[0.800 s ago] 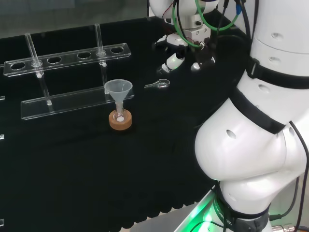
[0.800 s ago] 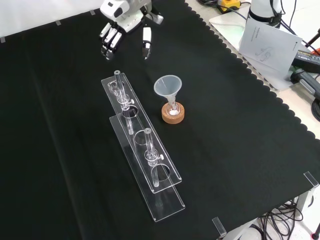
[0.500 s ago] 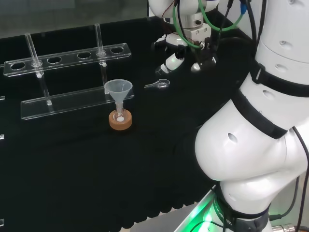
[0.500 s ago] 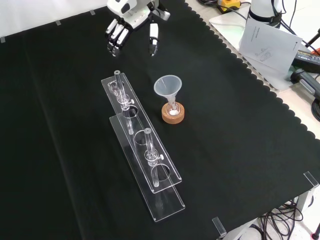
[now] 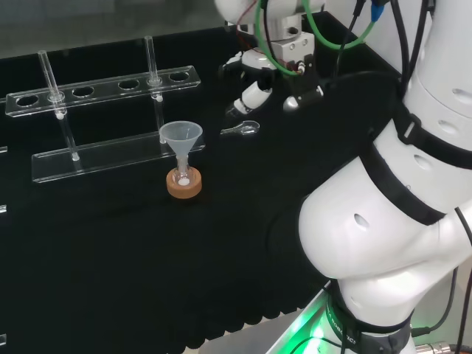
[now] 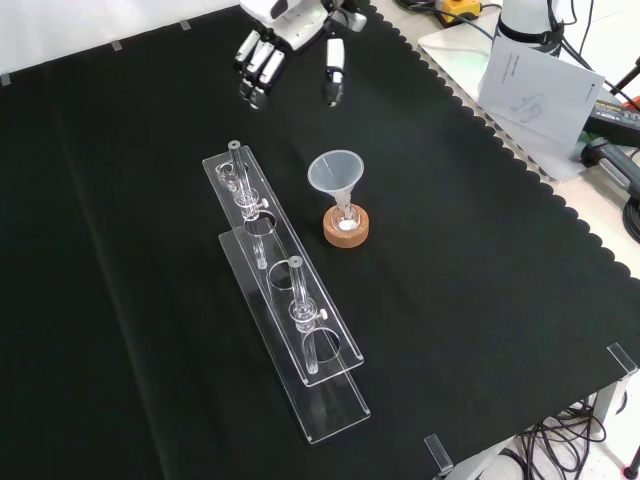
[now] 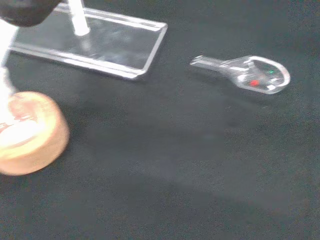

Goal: Remove the funnel from the round-bottom flask.

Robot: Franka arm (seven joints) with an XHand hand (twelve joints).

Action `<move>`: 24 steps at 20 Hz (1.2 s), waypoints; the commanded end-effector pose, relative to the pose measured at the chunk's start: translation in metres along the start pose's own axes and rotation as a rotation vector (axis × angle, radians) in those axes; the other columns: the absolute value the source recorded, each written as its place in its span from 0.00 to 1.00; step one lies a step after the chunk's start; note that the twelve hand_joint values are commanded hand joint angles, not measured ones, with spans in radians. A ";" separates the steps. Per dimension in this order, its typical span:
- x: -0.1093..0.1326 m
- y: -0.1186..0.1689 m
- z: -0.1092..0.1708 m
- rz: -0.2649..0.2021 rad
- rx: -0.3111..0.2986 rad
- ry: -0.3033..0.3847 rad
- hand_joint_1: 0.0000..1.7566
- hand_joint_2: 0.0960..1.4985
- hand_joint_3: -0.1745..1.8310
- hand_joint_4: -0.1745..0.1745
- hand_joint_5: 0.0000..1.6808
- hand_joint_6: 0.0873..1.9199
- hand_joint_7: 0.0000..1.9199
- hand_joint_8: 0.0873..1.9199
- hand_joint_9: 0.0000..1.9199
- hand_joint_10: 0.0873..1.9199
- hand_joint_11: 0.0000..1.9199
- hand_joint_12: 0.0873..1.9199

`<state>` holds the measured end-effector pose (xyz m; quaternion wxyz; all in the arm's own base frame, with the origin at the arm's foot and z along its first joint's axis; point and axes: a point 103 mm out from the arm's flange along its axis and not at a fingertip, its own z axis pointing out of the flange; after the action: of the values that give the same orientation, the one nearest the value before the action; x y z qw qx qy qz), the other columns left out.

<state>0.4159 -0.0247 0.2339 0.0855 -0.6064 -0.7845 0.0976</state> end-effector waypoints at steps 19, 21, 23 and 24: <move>0.112 0.026 0.008 -0.083 0.277 -0.089 0.28 0.48 0.12 0.57 0.02 0.00 0.00 0.18 0.03 0.39 0.13 0.76; 0.114 0.030 0.011 -0.086 0.283 -0.100 0.28 0.48 0.12 0.57 0.01 0.00 0.00 0.17 0.03 0.40 0.13 0.76; 0.116 0.034 0.013 -0.086 0.293 -0.110 0.28 0.47 0.12 0.57 0.01 0.00 0.00 0.17 0.03 0.40 0.14 0.76; 0.116 0.036 0.014 -0.086 0.299 -0.114 0.28 0.47 0.12 0.57 0.01 0.00 0.00 0.17 0.03 0.40 0.14 0.76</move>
<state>0.4043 0.0828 0.2282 0.1417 -0.5527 -0.7962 0.2014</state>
